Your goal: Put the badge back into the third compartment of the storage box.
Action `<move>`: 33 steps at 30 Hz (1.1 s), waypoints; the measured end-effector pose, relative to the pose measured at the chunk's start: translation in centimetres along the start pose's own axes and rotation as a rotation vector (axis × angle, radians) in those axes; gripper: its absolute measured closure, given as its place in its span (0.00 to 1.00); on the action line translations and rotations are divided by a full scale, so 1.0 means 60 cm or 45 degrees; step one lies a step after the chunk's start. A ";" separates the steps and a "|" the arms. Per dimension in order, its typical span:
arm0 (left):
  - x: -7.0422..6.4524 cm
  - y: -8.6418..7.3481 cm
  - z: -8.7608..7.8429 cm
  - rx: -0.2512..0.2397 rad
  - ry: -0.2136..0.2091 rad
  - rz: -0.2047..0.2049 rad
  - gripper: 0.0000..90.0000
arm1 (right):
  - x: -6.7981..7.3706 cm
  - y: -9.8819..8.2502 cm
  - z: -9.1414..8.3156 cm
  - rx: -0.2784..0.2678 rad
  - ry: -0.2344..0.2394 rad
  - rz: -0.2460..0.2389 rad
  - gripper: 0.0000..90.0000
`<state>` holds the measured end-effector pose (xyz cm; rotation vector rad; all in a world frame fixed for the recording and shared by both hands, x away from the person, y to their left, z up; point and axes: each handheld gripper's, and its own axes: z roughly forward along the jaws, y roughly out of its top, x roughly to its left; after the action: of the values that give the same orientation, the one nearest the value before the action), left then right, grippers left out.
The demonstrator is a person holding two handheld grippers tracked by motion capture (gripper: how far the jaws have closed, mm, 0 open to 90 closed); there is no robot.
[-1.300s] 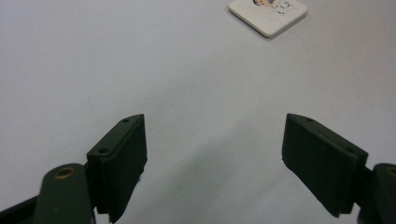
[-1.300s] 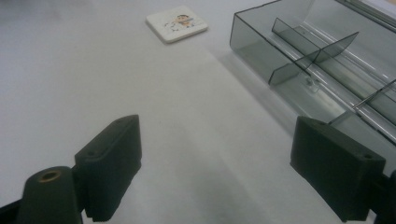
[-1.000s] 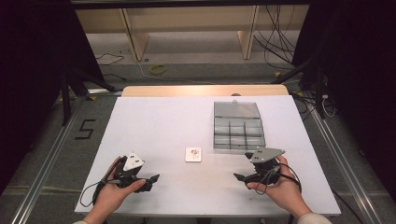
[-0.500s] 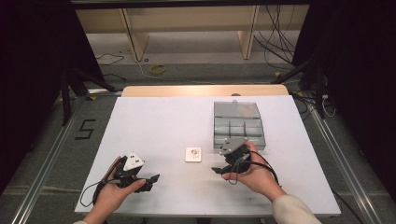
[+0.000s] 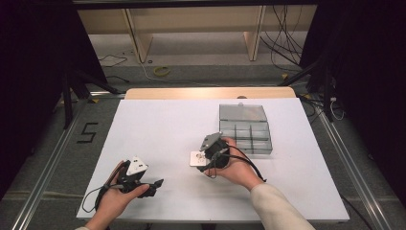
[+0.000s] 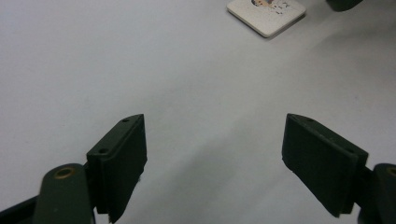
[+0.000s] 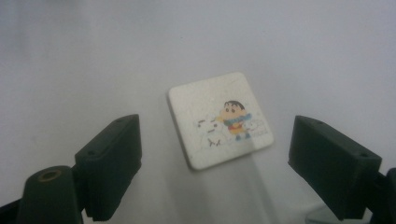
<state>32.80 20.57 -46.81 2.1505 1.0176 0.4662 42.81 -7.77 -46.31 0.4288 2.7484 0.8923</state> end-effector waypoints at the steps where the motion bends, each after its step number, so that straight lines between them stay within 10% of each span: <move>1: 0.000 0.000 0.000 0.000 -0.001 0.000 0.24 | -0.001 0.004 0.006 0.008 0.008 -0.004 0.19; 17: -0.001 0.001 -0.001 -0.007 -0.002 0.000 0.24 | -0.029 0.018 0.064 0.059 0.116 0.099 0.23; 33: -0.002 0.001 -0.001 -0.008 -0.004 0.003 0.24 | -0.028 0.037 0.061 0.157 0.109 0.013 0.38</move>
<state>32.72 20.47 -46.69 2.1462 1.0104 0.4661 45.93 -4.66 -47.66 0.4363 2.8925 0.7632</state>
